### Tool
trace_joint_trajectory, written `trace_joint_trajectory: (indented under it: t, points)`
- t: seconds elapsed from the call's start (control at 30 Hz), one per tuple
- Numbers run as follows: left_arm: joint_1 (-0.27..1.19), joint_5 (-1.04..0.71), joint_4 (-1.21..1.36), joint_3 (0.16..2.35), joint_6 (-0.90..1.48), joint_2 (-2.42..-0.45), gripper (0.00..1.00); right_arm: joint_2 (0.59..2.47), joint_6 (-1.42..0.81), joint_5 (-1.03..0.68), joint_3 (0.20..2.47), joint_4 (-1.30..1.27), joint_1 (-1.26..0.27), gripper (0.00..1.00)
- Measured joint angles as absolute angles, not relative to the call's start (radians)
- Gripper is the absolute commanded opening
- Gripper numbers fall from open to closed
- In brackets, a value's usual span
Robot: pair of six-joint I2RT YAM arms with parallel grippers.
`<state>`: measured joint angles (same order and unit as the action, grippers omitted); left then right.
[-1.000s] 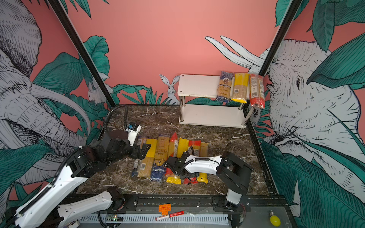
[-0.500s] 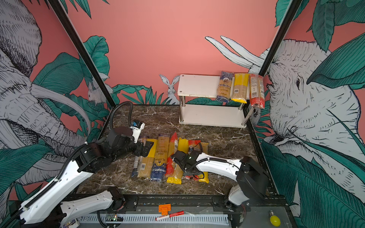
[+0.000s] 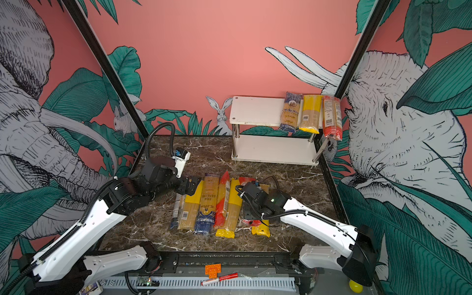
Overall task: Place and organize the pasta boxes and bags onto the shelf
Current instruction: 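Lift the red-and-white bag with the right gripper toward the shelf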
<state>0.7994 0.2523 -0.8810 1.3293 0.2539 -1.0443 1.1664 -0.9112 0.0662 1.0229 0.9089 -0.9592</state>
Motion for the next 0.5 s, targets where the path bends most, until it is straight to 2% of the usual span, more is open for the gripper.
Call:
trace_joint_trajectory:
  t: [0.33,0.5]
  points:
    - [0.799,0.291,-0.887,1.338,0.264,-1.028,1.0,1.034,-0.886,0.032,1.13,0.996,-0.956,0.0]
    - [0.794,0.315,-0.889,1.361,0.261,-1.022,1.0,1.031,-0.856,0.028,1.271,1.07,-0.955,0.0]
